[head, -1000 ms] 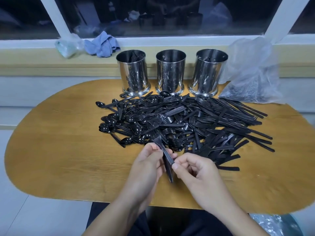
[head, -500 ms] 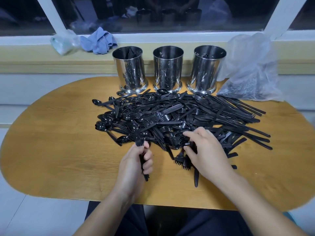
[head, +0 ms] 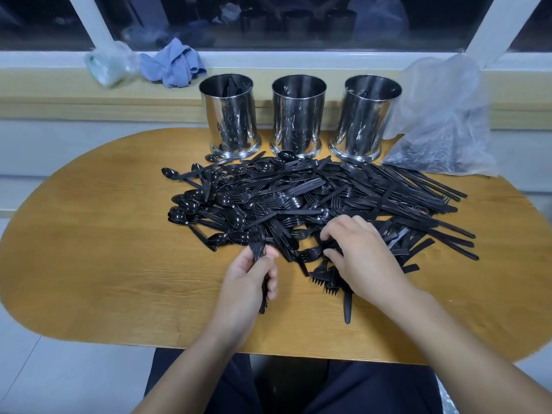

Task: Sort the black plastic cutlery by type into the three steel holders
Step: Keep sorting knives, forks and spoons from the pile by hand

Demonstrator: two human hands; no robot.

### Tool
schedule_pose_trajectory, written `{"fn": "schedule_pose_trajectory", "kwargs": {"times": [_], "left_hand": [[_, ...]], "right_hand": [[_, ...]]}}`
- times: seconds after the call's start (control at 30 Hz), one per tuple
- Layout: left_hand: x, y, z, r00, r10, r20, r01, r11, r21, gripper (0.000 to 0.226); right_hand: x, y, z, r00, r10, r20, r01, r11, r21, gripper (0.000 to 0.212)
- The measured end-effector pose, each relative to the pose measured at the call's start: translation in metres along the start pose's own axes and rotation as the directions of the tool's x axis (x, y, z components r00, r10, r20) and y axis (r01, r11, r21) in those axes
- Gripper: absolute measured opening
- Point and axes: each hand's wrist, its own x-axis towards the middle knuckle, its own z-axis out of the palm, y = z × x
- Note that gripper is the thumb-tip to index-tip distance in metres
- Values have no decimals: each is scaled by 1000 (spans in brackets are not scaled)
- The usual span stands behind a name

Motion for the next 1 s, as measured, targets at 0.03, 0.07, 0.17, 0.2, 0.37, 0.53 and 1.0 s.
{"fn": "schedule_pose_trajectory", "kwargs": {"times": [0.03,0.07,0.17,0.2,0.37,0.53,1.0], "left_hand": [[-1,-1,0,1000,5,7,-5,1000,16,18],[-1,-1,0,1000,8,12,-8,1000,21,17],[0,-2,-2,1000,3,21,-4,1000,13,14],[0,-2,-2,1000,3,22,-4,1000,18,14],[0,-2,-2,1000,1,22,-1,1000,25,17],[-2,-2,0,1000,3,-9,-3,1000,-13,16],[-13,20,35,998,20,57,-5,966,-260,28]], "right_hand": [[1,0,-1,1000,0,9,1,1000,-8,31],[3,0,-1,1000,0,16,1,1000,-20,34],[6,1,3,998,-44,37,48,995,-88,33],[7,3,4,997,-68,41,71,992,-101,31],[13,10,2,981,-172,90,181,978,-101,12],[20,7,-9,980,-163,110,163,987,11,9],[-5,-73,-14,951,308,33,-227,622,749,16]]}}
